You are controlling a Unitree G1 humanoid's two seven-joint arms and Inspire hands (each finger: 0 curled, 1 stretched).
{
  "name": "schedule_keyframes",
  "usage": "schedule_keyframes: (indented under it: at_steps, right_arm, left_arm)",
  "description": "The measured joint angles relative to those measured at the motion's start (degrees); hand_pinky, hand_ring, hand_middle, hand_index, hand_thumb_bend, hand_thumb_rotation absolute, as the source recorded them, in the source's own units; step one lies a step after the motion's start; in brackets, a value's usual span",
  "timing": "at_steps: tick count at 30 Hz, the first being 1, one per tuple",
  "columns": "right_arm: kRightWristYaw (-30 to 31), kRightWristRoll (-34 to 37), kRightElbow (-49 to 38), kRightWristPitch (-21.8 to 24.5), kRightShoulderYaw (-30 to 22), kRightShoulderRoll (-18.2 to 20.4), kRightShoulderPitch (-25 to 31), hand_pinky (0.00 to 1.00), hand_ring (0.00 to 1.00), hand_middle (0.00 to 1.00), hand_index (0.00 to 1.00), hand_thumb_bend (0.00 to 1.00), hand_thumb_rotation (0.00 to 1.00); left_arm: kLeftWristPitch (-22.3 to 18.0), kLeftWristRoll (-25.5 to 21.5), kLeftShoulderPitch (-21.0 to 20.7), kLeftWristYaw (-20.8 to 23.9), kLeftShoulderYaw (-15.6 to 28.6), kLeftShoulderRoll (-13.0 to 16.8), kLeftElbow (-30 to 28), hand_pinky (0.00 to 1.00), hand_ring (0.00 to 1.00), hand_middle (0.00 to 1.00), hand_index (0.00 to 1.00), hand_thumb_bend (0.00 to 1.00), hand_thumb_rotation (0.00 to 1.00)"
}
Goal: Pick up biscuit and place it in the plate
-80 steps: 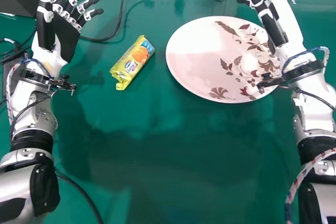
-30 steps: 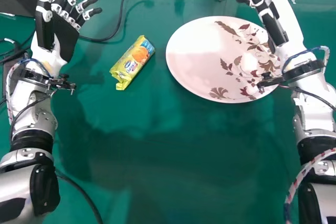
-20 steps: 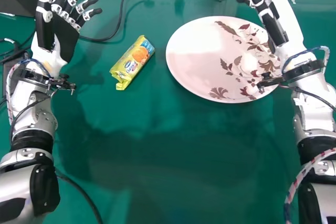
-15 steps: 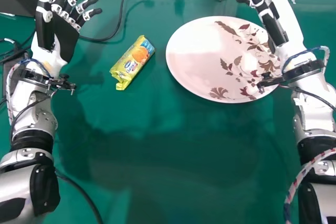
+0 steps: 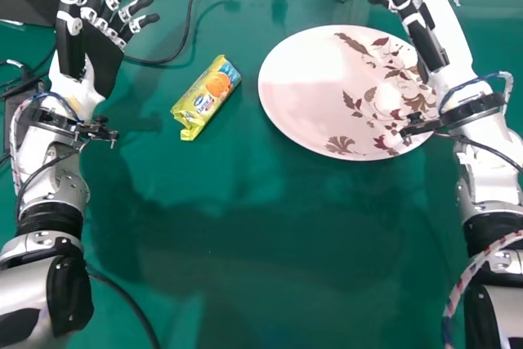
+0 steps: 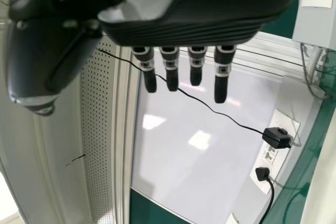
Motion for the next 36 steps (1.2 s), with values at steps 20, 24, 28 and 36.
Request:
schedule_keyframes:
  at_steps: [20, 24, 28, 36]
  right_arm:
    - [0.1, 0.0, 0.0, 0.0, 0.0, 0.0, 0.4, 0.81, 0.94, 0.99, 0.97, 0.91, 0.34]
    - [-0.3, -0.2, -0.6, 0.0, 0.0, 0.0, 0.6, 0.8, 0.94, 0.98, 0.96, 0.93, 0.34]
    - [-0.5, -0.2, -1.5, 0.6, 0.0, 0.0, 1.0, 0.83, 0.95, 0.99, 0.96, 0.93, 0.35]
    - [-1.6, -0.5, -2.6, 0.7, 0.1, 0.0, 1.3, 0.81, 0.94, 1.0, 0.97, 0.93, 0.34]
  left_arm:
    - [0.2, 0.0, 0.0, -0.2, 0.0, 0.0, -0.4, 0.77, 0.85, 0.94, 0.97, 0.84, 0.56]
    - [0.1, 0.3, 0.1, 0.2, -0.1, 0.0, -1.2, 0.78, 0.85, 0.94, 0.97, 0.84, 0.56]
    - [0.2, 1.3, 1.2, 1.1, -0.6, 0.0, -4.7, 0.79, 0.86, 0.94, 0.98, 0.84, 0.56]
    - [1.9, 2.5, 2.7, 3.7, -1.9, 0.3, -11.4, 0.77, 0.85, 0.94, 0.97, 0.83, 0.55]
